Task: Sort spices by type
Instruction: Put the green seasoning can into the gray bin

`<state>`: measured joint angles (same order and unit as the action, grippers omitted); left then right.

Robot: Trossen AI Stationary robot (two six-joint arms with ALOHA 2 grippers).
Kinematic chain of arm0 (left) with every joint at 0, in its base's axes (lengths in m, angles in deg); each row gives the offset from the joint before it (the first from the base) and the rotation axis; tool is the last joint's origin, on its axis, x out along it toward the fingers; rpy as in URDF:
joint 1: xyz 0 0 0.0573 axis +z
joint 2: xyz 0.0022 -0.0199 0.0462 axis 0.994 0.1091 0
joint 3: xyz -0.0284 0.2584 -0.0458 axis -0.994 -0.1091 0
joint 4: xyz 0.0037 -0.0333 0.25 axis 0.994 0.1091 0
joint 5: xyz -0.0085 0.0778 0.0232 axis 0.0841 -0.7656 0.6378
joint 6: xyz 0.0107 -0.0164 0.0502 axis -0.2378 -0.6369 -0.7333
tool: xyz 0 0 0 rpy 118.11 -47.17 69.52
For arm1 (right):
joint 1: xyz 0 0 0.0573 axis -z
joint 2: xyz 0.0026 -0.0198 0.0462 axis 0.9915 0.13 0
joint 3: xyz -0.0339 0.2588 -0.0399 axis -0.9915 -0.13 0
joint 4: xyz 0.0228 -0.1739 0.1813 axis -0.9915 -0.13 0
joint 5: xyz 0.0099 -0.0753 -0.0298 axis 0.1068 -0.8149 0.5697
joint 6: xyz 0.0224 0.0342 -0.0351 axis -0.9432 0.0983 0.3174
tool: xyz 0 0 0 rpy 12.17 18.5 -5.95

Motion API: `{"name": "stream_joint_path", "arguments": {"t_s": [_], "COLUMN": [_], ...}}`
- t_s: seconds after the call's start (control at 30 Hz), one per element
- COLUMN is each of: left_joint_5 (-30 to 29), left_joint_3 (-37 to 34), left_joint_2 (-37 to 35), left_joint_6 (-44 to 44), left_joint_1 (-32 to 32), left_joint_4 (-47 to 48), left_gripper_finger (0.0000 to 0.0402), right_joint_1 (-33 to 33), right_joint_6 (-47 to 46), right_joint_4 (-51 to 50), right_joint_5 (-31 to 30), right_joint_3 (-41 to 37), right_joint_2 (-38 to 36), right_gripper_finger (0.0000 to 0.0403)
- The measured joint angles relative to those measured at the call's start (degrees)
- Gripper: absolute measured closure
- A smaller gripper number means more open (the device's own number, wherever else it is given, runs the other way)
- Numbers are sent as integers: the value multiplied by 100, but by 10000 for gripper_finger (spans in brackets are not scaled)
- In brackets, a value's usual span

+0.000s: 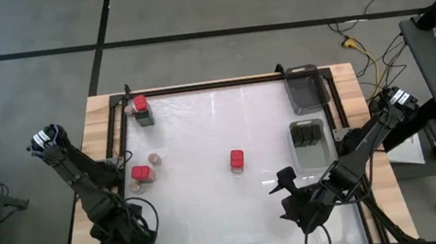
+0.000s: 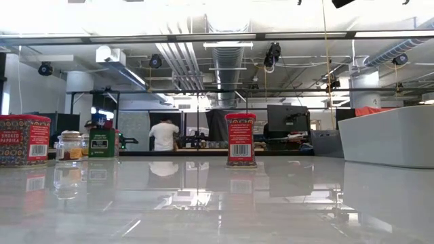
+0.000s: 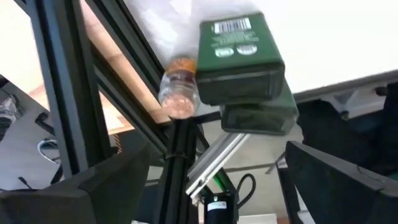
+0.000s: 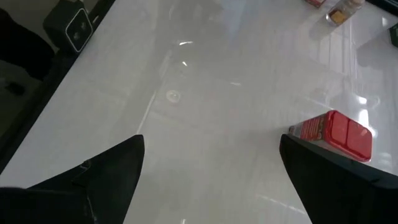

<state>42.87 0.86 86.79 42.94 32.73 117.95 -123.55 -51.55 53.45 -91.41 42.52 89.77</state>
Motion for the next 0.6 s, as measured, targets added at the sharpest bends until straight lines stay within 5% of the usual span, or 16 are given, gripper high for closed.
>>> {"name": "stream_joint_path", "arguments": {"t_s": [0.6], "left_joint_5": [253], "left_joint_3": [-639], "left_joint_2": [74], "left_joint_6": [426], "left_joint_1": [378], "left_joint_4": [-772], "left_gripper_finger": [38], "right_joint_1": [-76], "right_joint_6": [-202], "right_joint_4": [-170], "right_joint_5": [8], "right_joint_3": [-7], "right_joint_2": [0], "right_gripper_finger": [37]}}
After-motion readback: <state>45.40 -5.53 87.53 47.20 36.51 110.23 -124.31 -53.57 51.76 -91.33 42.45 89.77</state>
